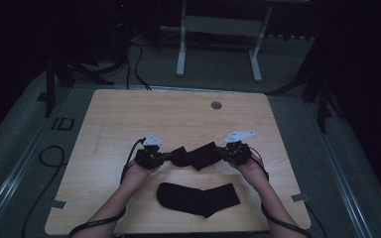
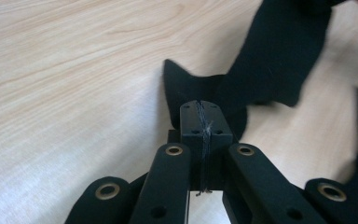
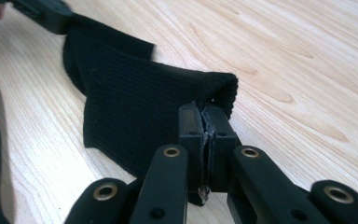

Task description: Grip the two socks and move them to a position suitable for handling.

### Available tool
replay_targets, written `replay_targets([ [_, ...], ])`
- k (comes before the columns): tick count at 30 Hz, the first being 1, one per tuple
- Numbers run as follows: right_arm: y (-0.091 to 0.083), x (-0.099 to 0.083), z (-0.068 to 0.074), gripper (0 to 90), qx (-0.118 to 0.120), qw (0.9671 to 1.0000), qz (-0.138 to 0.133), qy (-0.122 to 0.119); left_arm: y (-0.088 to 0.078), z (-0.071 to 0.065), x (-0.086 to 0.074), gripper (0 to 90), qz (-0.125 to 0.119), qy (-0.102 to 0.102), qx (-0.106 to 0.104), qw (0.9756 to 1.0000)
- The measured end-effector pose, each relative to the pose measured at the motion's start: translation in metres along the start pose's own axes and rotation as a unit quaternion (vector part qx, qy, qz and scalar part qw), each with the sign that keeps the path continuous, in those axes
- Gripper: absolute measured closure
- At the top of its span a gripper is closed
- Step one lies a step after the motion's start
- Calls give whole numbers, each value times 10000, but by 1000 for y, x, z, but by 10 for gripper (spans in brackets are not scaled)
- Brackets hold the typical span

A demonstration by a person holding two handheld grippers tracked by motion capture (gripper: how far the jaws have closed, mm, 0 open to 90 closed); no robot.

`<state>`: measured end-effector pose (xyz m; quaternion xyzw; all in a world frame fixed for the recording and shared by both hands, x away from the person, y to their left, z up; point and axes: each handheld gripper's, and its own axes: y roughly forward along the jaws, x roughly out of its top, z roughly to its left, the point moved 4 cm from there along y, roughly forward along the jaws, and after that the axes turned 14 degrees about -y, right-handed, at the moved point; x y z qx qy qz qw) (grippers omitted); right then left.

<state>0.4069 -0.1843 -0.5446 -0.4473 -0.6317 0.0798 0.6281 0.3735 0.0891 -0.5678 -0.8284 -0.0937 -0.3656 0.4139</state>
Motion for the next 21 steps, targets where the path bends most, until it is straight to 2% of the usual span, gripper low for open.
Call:
replay_targets([
  [3,-3,3,0,873,30,9999,-91,57,1,-3,-6,897,79,80,-10,9999],
  [8,-6,18,4,873,65,9997,-240,8,9,1,-15,896,116,5,-18,9999],
  [9,-8,22,5,873,131,9994,-325,35,10,3,-17,892,100,-50,-74,9999],
  [10,-11,29,6,874,258,9986,-458,94,11,4,-18,885,86,-44,-69,9999],
  [11,-14,33,8,874,286,9982,-524,85,12,6,-20,880,77,-87,-52,9999],
  [14,-23,50,14,874,343,9968,-726,-34,15,11,-24,721,161,-130,-41,9998],
  [16,-29,63,17,874,363,9959,-805,-205,15,11,-24,605,143,-135,-148,9997],
  [19,-34,79,21,874,360,9950,-843,-403,15,11,-21,505,84,-140,-147,9998],
  [21,-37,89,23,874,352,9943,-870,-516,16,12,-18,477,11,-121,-90,9999],
])
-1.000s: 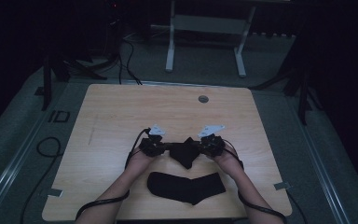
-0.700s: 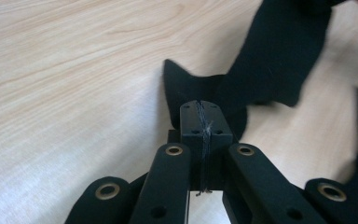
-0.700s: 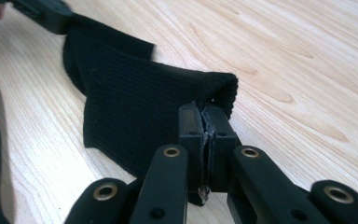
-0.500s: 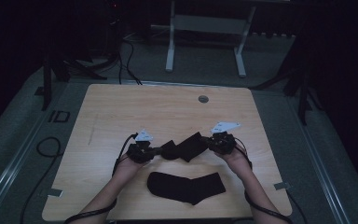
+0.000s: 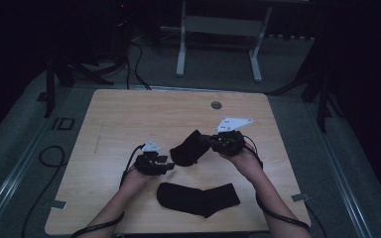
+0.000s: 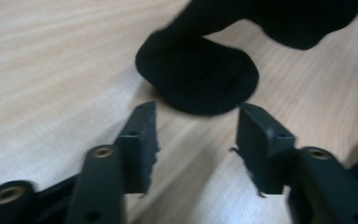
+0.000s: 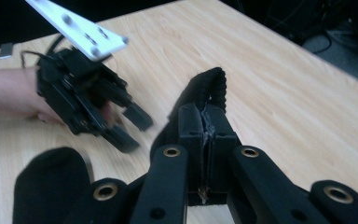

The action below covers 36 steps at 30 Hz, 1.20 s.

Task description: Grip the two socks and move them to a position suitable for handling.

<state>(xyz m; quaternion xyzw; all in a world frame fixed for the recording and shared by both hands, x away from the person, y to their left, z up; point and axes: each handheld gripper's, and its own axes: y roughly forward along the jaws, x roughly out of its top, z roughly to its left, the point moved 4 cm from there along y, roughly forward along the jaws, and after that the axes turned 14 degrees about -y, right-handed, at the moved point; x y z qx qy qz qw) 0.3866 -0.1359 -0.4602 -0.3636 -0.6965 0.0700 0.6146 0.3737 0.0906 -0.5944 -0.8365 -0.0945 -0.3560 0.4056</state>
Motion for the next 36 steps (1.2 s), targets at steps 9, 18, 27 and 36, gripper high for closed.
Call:
replay_targets([
  [9,-3,33,11,873,85,9990,-137,-406,12,11,17,417,-52,-94,-77,9999],
  [18,-18,31,0,873,-102,9992,-215,-320,-8,1,19,884,25,166,-168,9997],
  [27,-52,4,-14,873,-412,9989,-235,-40,-73,-13,30,881,489,751,-753,9931],
  [36,-35,-63,4,873,-208,9983,87,530,-56,-1,23,831,1587,832,-519,9825],
])
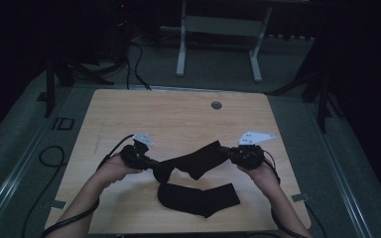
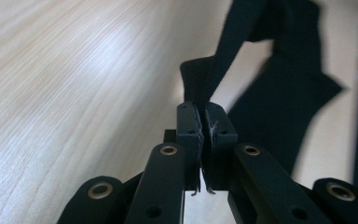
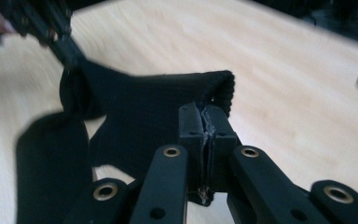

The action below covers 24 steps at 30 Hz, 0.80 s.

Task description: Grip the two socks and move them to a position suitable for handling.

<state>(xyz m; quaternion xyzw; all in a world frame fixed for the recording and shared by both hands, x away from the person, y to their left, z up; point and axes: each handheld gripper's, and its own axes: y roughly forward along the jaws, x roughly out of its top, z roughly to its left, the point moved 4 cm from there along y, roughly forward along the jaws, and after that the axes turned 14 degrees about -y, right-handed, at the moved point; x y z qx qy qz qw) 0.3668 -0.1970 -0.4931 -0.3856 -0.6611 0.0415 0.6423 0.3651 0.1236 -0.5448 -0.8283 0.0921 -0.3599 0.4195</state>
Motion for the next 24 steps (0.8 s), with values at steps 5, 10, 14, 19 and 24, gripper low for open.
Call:
replay_targets([
  [5,13,-33,-4,873,-85,9991,348,238,21,16,-3,818,-282,-255,72,9993],
  [10,16,-54,-12,873,-331,9973,546,371,30,23,-1,752,-719,-400,371,9959],
  [14,15,-65,-18,864,-476,9957,638,481,24,24,5,700,-1314,-532,629,9879],
  [19,11,-74,-29,704,-728,9924,708,689,28,4,10,746,-1404,-176,349,9893],
  [24,7,-67,-32,701,-867,9920,545,736,47,-4,14,782,-1136,-156,313,9929],
])
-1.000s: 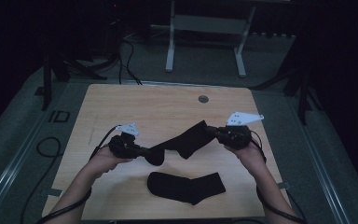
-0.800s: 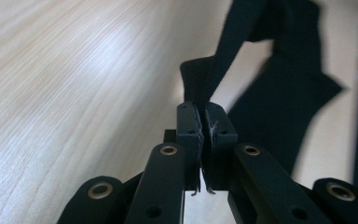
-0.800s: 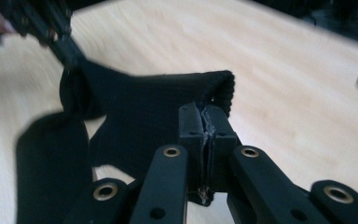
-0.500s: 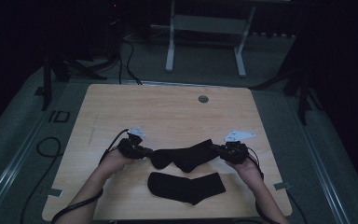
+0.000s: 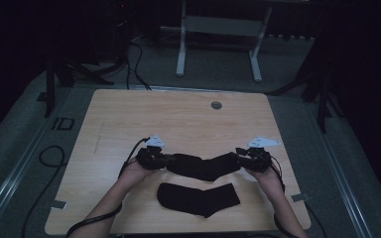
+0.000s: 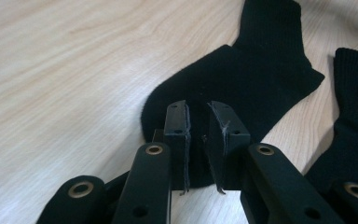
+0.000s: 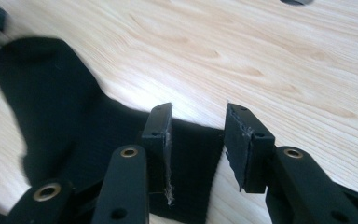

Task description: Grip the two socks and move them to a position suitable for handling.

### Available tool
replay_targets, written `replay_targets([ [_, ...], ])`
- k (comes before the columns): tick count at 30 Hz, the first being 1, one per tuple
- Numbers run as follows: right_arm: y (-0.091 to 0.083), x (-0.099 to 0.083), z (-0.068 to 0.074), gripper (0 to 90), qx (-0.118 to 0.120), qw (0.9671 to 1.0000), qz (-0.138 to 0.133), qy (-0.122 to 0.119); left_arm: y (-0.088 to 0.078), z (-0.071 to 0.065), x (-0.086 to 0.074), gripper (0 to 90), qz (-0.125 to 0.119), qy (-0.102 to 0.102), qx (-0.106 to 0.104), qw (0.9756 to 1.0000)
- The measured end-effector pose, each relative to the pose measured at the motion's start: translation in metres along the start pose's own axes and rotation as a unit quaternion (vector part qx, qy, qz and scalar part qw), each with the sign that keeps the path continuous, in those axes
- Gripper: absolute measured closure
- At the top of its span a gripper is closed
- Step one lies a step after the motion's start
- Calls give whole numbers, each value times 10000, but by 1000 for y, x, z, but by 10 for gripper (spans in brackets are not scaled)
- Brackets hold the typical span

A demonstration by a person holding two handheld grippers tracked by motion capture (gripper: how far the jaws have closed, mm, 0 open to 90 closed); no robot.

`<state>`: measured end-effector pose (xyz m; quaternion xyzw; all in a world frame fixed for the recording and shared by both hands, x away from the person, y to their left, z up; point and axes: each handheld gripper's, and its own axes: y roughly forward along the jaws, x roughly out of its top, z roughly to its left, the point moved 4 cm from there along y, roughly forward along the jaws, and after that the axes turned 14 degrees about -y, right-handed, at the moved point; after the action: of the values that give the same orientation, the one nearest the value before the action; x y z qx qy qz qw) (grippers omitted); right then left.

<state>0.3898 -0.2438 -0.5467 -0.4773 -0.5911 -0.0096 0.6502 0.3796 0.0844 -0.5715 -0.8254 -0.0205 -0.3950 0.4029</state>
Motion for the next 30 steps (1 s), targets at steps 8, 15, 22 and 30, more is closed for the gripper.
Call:
replay_targets([
  [8,21,-12,16,868,266,9985,393,-279,15,5,-4,827,222,-110,158,9996],
  [15,31,-24,20,839,431,9972,569,-213,12,13,-12,827,237,-271,239,9991],
  [22,38,-18,28,821,529,9966,546,-328,-2,19,-24,837,170,-498,309,9981],
  [30,48,-12,29,808,572,9966,465,-368,-10,21,-31,836,139,-544,303,9980],
])
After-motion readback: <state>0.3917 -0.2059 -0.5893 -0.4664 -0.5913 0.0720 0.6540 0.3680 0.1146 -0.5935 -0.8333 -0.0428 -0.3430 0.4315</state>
